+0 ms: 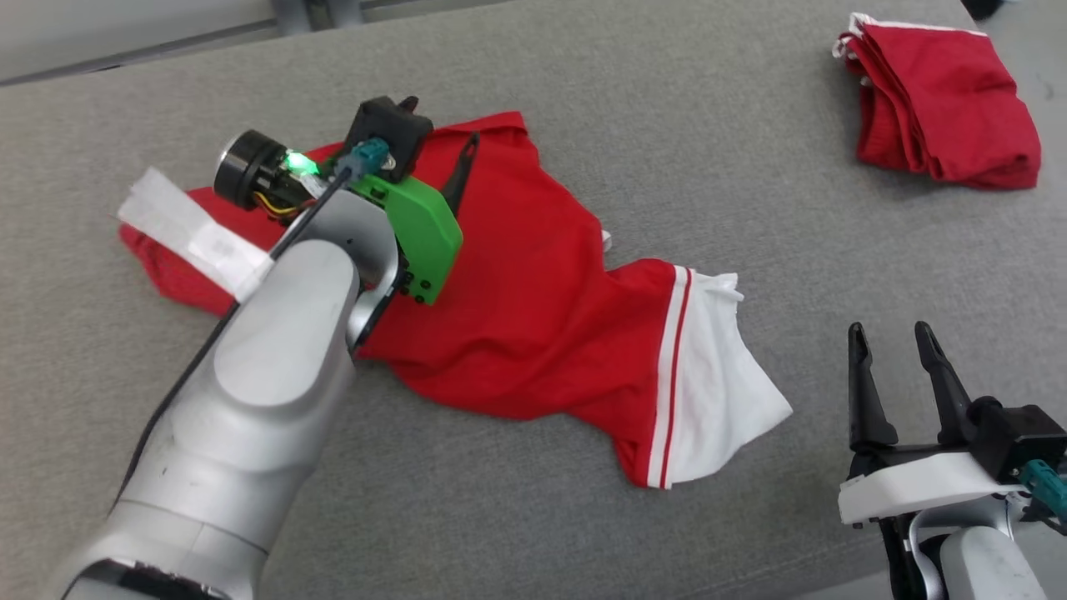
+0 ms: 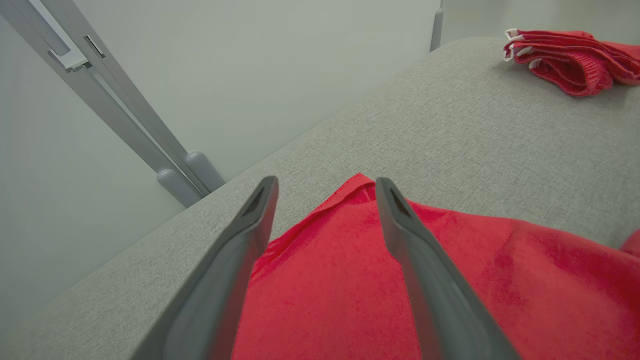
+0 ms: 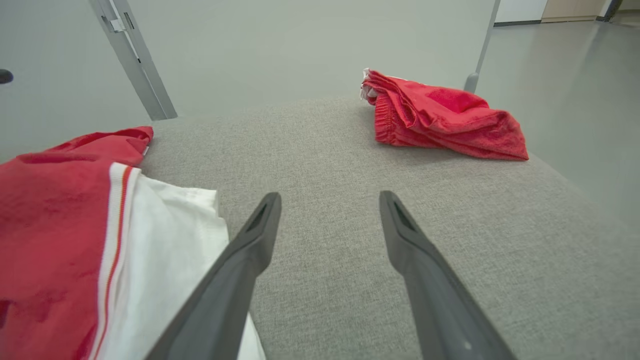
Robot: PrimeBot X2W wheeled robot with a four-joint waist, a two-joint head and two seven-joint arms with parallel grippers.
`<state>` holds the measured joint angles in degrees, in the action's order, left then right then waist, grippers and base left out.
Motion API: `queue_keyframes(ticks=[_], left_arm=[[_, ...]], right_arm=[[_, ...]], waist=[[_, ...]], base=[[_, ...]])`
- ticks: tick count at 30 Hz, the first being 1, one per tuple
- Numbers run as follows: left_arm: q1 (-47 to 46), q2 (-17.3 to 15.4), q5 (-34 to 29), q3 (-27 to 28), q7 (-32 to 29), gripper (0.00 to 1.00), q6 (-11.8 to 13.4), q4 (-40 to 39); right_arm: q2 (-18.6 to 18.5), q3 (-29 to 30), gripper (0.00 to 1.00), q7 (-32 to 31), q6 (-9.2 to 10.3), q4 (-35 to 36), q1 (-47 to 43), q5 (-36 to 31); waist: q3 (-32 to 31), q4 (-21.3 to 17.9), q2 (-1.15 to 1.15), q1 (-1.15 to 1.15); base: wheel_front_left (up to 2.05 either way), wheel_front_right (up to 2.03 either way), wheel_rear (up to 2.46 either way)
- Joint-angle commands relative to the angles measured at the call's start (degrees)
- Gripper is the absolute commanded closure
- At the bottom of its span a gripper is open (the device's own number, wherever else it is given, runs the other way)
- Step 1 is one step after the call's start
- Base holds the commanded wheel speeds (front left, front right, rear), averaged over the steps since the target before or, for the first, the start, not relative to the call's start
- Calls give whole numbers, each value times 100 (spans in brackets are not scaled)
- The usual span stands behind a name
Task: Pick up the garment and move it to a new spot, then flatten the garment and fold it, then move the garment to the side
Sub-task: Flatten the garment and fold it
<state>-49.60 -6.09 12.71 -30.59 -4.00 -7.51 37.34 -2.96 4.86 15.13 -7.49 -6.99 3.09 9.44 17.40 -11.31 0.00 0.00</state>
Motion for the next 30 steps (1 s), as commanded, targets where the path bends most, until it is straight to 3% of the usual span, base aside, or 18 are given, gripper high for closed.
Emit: queue_keyframes(ticks=[1, 11, 16, 18, 19, 30], left_arm=[[-324, -80, 21, -144, -138, 0, 6, 273], [-1542, -351, 161, -917, -800, 0, 8, 1700], [-1591, -291, 468, -1231, -1032, 0, 8, 2074], [-1634, -346, 618, -1353, -1136, 87, 8, 2181], [-1639, -369, 689, -1398, -1138, 100, 8, 2228], [-1656, -300, 1140, -1513, -736, 100, 8, 2474]], right_arm=[[12, -92, 0, 1, 0, -12, 101, 61], [8, -480, 0, 1, 0, -54, 87, 218], [7, -491, 0, 1, 0, -47, 21, 280], [7, -478, 0, 1, 1, -38, 2, 280], [8, -462, 0, 1, 1, -41, -18, 290], [4, -383, 0, 1, 0, -79, -36, 192]], waist=[[848, -890, 0, 0], [944, -1328, 0, 0], [909, -1424, 0, 0], [898, -1432, 0, 0], [877, -1424, 0, 0], [570, -1134, 0, 0]], base=[[0, 0, 0], [0, 0, 0], [0, 0, 0], [0, 0, 0], [0, 0, 0], [0, 0, 0]])
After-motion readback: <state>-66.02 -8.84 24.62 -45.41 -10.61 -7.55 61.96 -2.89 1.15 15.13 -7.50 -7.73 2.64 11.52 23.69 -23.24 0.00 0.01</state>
